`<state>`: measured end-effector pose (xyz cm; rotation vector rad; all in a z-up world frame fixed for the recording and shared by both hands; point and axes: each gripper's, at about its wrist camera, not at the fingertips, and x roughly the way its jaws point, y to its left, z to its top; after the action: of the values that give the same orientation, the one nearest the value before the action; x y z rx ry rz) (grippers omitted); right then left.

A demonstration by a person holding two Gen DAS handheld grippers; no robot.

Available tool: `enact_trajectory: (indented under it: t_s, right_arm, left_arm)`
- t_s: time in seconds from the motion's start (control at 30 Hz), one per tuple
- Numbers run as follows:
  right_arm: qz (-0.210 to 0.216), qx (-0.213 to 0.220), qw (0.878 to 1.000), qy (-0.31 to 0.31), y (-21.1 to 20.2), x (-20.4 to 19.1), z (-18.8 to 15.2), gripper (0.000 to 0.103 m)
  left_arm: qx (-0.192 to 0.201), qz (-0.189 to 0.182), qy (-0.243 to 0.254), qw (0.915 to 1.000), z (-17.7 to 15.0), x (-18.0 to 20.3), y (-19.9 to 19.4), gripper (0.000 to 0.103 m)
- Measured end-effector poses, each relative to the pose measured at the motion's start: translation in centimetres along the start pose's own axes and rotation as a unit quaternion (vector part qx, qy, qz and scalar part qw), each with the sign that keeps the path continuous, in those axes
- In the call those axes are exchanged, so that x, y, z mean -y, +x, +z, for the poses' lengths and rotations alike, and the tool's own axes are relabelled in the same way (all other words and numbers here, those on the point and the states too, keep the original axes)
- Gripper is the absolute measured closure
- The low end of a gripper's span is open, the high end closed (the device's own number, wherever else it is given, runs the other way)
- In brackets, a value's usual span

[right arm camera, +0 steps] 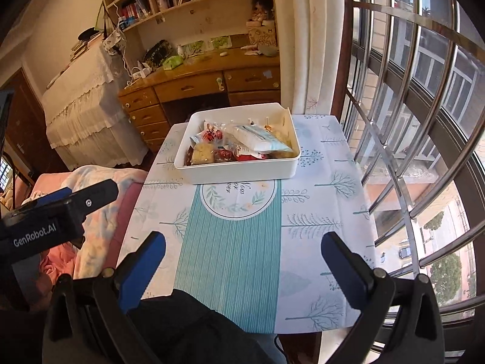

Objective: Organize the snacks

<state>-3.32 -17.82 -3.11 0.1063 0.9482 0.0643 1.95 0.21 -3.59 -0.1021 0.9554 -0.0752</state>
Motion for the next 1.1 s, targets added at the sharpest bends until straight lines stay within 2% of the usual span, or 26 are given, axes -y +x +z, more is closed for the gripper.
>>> enact_trajectory:
  t_s: [0.7,1.1]
  right_arm:
    - [0.007,-0.022,1.000,0.008,0.8,-0.2,-0.8,0.000]
    - [0.004,-0.033,0.999,0.010,1.5,-0.6,-0.7,0.000]
  left_arm:
    - [0.033,-0.006,0.027,0.9991,-0.4,0.9,-1.0,0.001]
    - [0.033,-0.016,0.031,0.9989,-0.3,0.7,-0.7,0.001]
